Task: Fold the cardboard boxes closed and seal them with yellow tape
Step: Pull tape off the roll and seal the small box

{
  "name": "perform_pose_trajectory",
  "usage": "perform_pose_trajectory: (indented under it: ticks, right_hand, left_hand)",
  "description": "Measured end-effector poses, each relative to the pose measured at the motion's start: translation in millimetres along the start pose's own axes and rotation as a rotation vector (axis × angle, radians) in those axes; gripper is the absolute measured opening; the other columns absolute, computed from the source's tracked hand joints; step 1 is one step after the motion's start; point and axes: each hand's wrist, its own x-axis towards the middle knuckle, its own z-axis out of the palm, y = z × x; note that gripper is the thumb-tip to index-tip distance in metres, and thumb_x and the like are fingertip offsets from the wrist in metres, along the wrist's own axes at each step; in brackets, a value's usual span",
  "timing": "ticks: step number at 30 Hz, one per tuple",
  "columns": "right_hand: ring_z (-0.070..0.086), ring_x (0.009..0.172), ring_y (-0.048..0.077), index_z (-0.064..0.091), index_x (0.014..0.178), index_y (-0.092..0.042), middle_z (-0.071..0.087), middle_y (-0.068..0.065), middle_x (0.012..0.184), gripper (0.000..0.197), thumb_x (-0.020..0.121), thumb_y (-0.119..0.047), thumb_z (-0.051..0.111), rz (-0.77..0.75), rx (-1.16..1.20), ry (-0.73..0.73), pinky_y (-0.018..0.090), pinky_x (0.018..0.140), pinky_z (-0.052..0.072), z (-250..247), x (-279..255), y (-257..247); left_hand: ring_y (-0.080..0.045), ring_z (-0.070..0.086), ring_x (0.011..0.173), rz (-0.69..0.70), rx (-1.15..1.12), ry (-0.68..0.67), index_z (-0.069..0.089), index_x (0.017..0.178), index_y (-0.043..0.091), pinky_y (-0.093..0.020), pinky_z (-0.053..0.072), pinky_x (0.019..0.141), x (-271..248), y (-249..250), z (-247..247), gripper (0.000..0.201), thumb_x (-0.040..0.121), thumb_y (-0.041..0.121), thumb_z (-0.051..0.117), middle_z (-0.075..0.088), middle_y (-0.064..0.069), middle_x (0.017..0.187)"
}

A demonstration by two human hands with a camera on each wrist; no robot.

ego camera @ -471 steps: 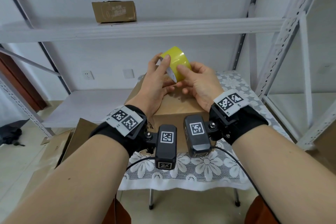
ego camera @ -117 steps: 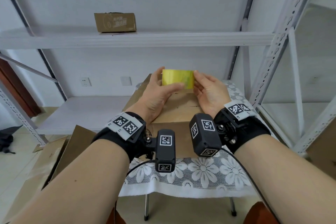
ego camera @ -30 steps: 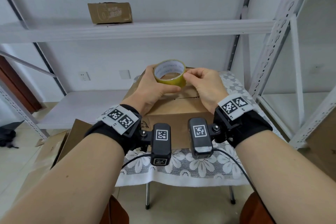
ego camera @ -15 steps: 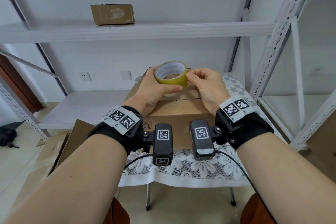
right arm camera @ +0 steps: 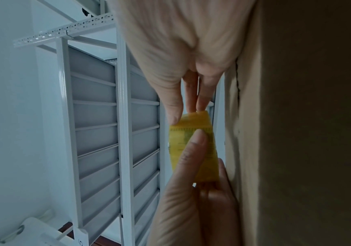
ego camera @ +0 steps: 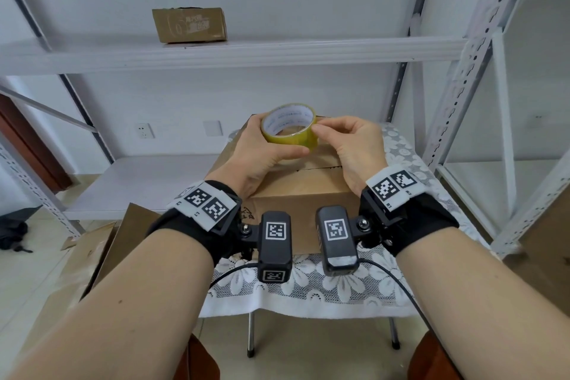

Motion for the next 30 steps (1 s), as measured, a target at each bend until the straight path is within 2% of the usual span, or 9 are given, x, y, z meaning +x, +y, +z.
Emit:
perform_pose_trajectory:
  ticks: [5, 8, 12, 14, 17, 19, 22, 24, 30]
  right_hand:
    - [0.061, 0.081, 0.013, 0.065, 0.072, -0.018, 0.066, 0.000, 0.080, 0.018, 0.085, -0.006, 0.066, -0.038, -0.129, -0.055, 0.023, 0.076, 0.050, -0.6, 1.4, 0.2]
    - [0.060, 0.087, 0.015, 0.063, 0.077, -0.018, 0.065, 0.003, 0.087, 0.016, 0.091, -0.011, 0.059, -0.021, -0.229, -0.105, 0.027, 0.081, 0.052, 0.7, 2.8, -0.4]
    - [0.055, 0.076, 0.013, 0.060, 0.072, -0.017, 0.059, -0.001, 0.076, 0.020, 0.091, -0.011, 0.055, -0.008, -0.249, -0.092, 0.029, 0.073, 0.049, 2.0, 3.8, -1.0]
    - [0.061, 0.079, 0.019, 0.061, 0.072, -0.014, 0.064, 0.006, 0.079, 0.017, 0.088, -0.009, 0.057, -0.001, -0.234, -0.032, 0.035, 0.081, 0.052, 2.7, 4.3, -1.4]
    - [0.068, 0.079, 0.028, 0.059, 0.073, -0.006, 0.068, 0.021, 0.089, 0.015, 0.087, -0.001, 0.056, 0.077, -0.029, 0.017, 0.040, 0.081, 0.057, 3.4, 3.2, -2.2]
    - [0.068, 0.071, 0.021, 0.060, 0.074, -0.007, 0.067, 0.015, 0.081, 0.016, 0.087, 0.001, 0.059, 0.053, 0.039, 0.014, 0.033, 0.077, 0.058, 5.3, 0.4, -2.6]
    - [0.068, 0.082, 0.016, 0.070, 0.091, -0.012, 0.070, 0.005, 0.089, 0.013, 0.088, -0.002, 0.062, -0.039, 0.027, 0.069, 0.027, 0.082, 0.056, 5.6, 0.0, 0.2]
    - [0.068, 0.089, 0.014, 0.073, 0.097, -0.012, 0.073, 0.003, 0.094, 0.015, 0.088, -0.005, 0.064, -0.059, 0.033, 0.063, 0.026, 0.086, 0.054, 4.6, -0.8, 0.1]
    - [0.068, 0.077, 0.012, 0.074, 0.081, -0.011, 0.074, 0.006, 0.084, 0.008, 0.075, -0.006, 0.077, -0.014, 0.110, 0.004, 0.022, 0.074, 0.054, 1.3, -6.6, -6.7]
  left_hand:
    - [-0.008, 0.063, 0.105, -0.001, 0.022, 0.002, 0.046, 0.127, 0.017, -0.021, 0.052, 0.085, 0.0, 0.0, 1.0, 0.085, 0.056, 0.002, 0.090, 0.064, 0.003, 0.116]
    - [-0.008, 0.063, 0.105, 0.000, 0.023, 0.002, 0.046, 0.127, 0.016, -0.019, 0.052, 0.082, 0.2, 0.3, 1.3, 0.086, 0.055, 0.002, 0.090, 0.064, 0.002, 0.116]
    - [-0.009, 0.063, 0.106, 0.013, 0.023, -0.004, 0.046, 0.126, 0.016, -0.023, 0.052, 0.088, -0.5, -0.5, 1.2, 0.084, 0.057, 0.005, 0.091, 0.064, 0.002, 0.116]
    - [-0.010, 0.064, 0.106, 0.018, 0.015, 0.001, 0.047, 0.126, 0.017, -0.025, 0.053, 0.088, -0.2, -1.0, 1.5, 0.079, 0.060, 0.010, 0.090, 0.065, 0.001, 0.117]
    - [-0.008, 0.067, 0.097, 0.010, -0.028, 0.037, 0.053, 0.127, 0.015, -0.017, 0.052, 0.069, 0.3, 0.2, 1.4, 0.071, 0.065, 0.022, 0.088, 0.069, -0.002, 0.114]
    - [-0.007, 0.067, 0.093, 0.015, -0.022, 0.050, 0.055, 0.126, 0.015, -0.014, 0.050, 0.064, 0.6, 0.3, 1.8, 0.071, 0.065, 0.026, 0.088, 0.070, -0.001, 0.113]
    - [-0.008, 0.067, 0.101, 0.016, -0.019, 0.063, 0.054, 0.126, 0.015, -0.022, 0.054, 0.081, 0.0, -0.5, 2.6, 0.080, 0.057, 0.025, 0.093, 0.069, 0.002, 0.114]
    - [-0.007, 0.065, 0.103, 0.016, -0.002, 0.068, 0.052, 0.125, 0.016, -0.022, 0.053, 0.086, -1.3, 0.3, 3.3, 0.081, 0.056, 0.021, 0.094, 0.067, 0.004, 0.114]
    - [-0.006, 0.063, 0.102, 0.035, 0.007, 0.074, 0.049, 0.119, 0.020, -0.019, 0.051, 0.083, -3.3, 1.1, 4.3, 0.076, 0.056, 0.011, 0.092, 0.064, 0.005, 0.113]
